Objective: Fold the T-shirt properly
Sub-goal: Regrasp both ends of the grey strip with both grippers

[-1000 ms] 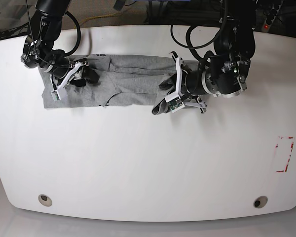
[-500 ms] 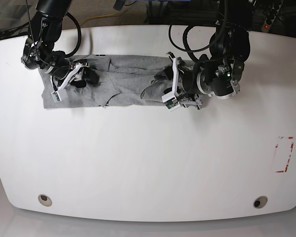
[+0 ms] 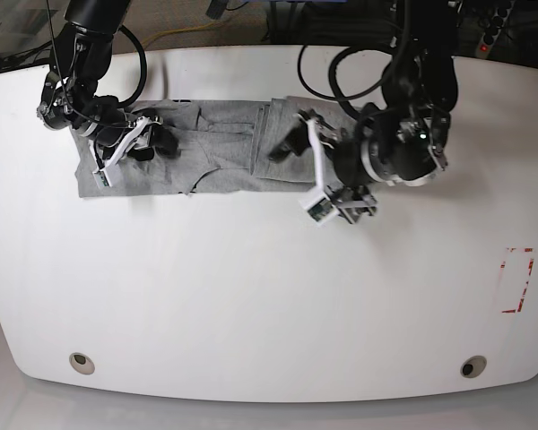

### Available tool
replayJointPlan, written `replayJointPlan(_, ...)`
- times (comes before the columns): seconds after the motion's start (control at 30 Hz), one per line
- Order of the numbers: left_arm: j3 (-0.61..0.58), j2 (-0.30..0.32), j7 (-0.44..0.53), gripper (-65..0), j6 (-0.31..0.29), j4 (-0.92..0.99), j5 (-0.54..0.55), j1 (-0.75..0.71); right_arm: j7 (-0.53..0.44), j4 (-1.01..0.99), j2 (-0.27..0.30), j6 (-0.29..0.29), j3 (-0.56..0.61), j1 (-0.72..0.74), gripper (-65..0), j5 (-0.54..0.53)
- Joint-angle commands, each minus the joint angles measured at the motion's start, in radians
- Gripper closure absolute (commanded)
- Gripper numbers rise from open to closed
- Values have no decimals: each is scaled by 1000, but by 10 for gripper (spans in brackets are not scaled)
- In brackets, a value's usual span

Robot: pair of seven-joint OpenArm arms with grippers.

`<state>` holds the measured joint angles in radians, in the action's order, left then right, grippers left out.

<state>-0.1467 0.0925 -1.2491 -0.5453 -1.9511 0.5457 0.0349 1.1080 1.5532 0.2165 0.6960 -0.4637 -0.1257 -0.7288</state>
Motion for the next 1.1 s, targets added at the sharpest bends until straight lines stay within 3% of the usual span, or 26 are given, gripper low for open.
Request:
replayJointPlan(0.0,34,22,15,-506,0,-17,17,9,-15,80,18,2,-10,13,-342,-18)
replayJointPlan(0.1,103,80,15,-504,0,-17,18,-20,19,137,14,2,-20,21,-346,-18)
replayJointPlan(0.37,240,161,76,-504,-2,-17,21,-126,65,108,21,2,-249,96,-349,-16)
replayJointPlan(0.47,244,163,131,-504,-2,-15,15,-166,68,28,68,2,-295,123,-368,-18)
replayJointPlan(0.63,238,163,197,-504,-2,11,15,-198,65,-144,146,2,-321,169,-539,-18)
replayJointPlan(0.8,210,161,219,-504,-2,103,-6,-194,65,-302,179,2,-412,209,-553,-15)
replayJointPlan(0.9,189,161,299,-504,-2,120,-46,-200,65,-382,202,2,-413,214,-555,-16)
replayJointPlan(1.07,164,163,325,-504,-2,123,-100,-203,68,-388,163,2,-395,203,-550,-16)
